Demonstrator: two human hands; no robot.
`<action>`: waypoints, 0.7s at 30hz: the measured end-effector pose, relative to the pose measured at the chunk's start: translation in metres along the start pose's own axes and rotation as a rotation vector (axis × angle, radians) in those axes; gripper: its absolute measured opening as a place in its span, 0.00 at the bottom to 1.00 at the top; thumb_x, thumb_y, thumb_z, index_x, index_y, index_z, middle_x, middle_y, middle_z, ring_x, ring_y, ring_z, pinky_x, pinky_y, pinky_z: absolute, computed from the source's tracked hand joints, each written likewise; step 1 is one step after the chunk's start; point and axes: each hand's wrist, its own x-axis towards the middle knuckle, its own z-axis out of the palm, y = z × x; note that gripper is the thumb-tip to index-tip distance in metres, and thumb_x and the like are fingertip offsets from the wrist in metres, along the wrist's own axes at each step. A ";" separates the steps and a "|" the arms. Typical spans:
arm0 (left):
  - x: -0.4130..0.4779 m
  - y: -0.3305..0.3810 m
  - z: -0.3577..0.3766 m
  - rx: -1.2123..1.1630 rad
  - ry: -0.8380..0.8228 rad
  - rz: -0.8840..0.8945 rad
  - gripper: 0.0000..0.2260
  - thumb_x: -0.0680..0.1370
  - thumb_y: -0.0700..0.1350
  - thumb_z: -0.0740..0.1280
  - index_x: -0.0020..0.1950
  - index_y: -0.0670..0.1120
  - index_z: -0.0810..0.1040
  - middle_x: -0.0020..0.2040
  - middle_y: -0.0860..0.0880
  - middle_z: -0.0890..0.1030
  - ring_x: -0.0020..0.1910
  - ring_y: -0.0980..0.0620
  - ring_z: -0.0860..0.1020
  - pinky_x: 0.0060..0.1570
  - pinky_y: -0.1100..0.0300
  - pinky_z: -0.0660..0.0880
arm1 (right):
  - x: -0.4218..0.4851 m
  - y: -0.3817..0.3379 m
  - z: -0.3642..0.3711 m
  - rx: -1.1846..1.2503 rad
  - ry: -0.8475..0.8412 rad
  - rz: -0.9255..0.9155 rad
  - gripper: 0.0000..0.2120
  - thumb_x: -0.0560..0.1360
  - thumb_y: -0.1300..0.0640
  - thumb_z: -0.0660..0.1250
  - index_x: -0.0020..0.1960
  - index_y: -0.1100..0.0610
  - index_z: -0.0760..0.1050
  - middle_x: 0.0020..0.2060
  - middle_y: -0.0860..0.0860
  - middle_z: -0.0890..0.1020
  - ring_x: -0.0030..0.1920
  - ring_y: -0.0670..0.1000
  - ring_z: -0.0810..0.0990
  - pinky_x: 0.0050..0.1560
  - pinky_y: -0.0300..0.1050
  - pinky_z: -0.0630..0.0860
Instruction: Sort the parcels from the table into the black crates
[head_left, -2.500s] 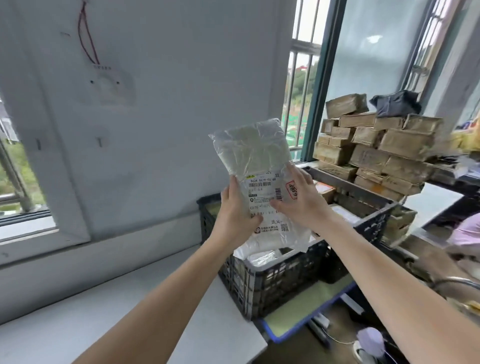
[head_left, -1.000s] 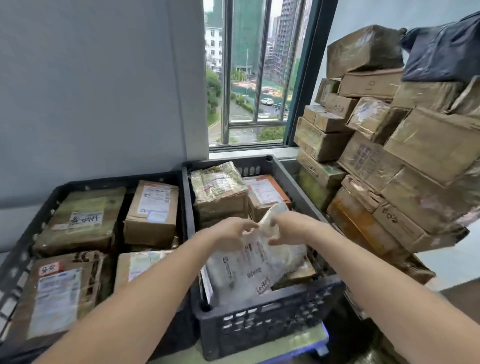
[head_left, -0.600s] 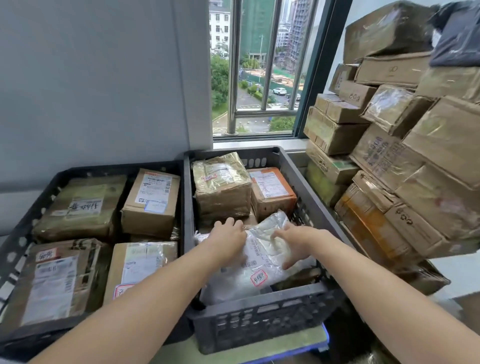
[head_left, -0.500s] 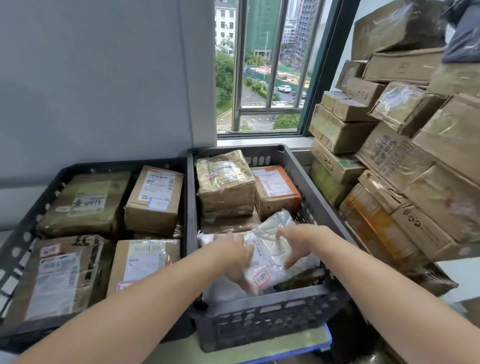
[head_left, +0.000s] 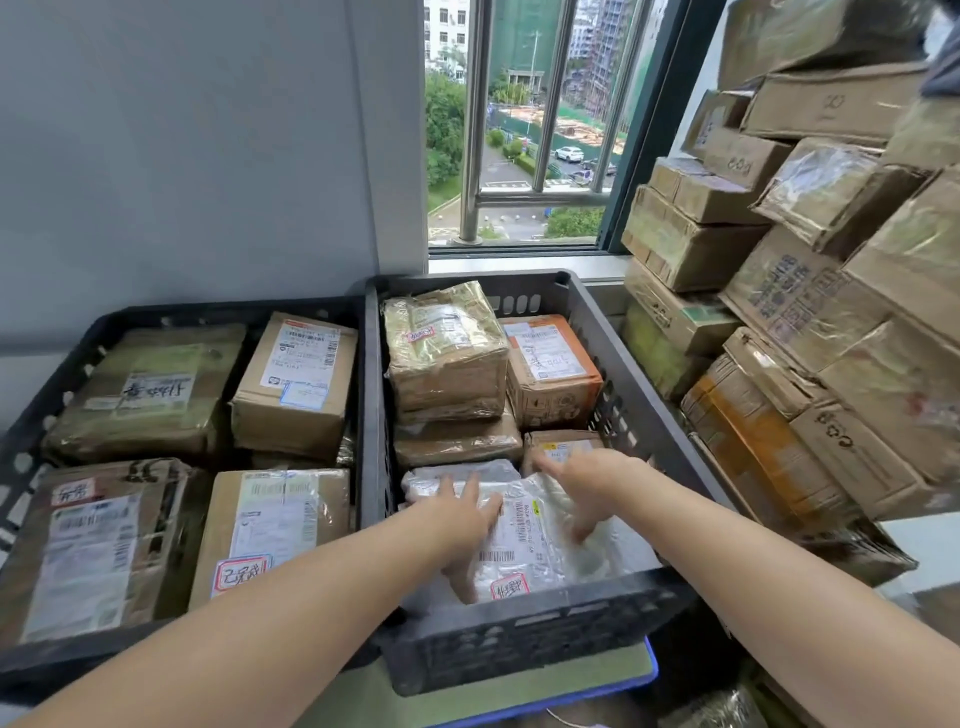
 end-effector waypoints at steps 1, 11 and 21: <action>0.001 0.004 0.003 0.008 -0.005 -0.014 0.57 0.71 0.61 0.75 0.79 0.50 0.33 0.80 0.43 0.34 0.77 0.31 0.39 0.66 0.25 0.59 | 0.002 0.000 0.002 0.073 -0.029 -0.012 0.61 0.68 0.40 0.77 0.80 0.47 0.33 0.60 0.59 0.77 0.45 0.53 0.77 0.51 0.51 0.78; 0.008 0.001 -0.004 0.045 -0.018 0.005 0.54 0.72 0.64 0.72 0.81 0.50 0.36 0.80 0.43 0.37 0.78 0.31 0.42 0.68 0.27 0.59 | 0.023 0.018 0.008 0.351 -0.033 -0.073 0.59 0.68 0.39 0.76 0.81 0.50 0.38 0.76 0.56 0.65 0.71 0.57 0.69 0.68 0.50 0.69; 0.001 0.007 -0.010 -0.042 -0.050 -0.086 0.53 0.74 0.63 0.70 0.79 0.50 0.31 0.79 0.41 0.32 0.77 0.30 0.38 0.70 0.27 0.53 | 0.024 0.002 0.013 0.156 -0.124 0.083 0.66 0.63 0.30 0.73 0.76 0.48 0.26 0.78 0.62 0.39 0.75 0.68 0.58 0.73 0.62 0.63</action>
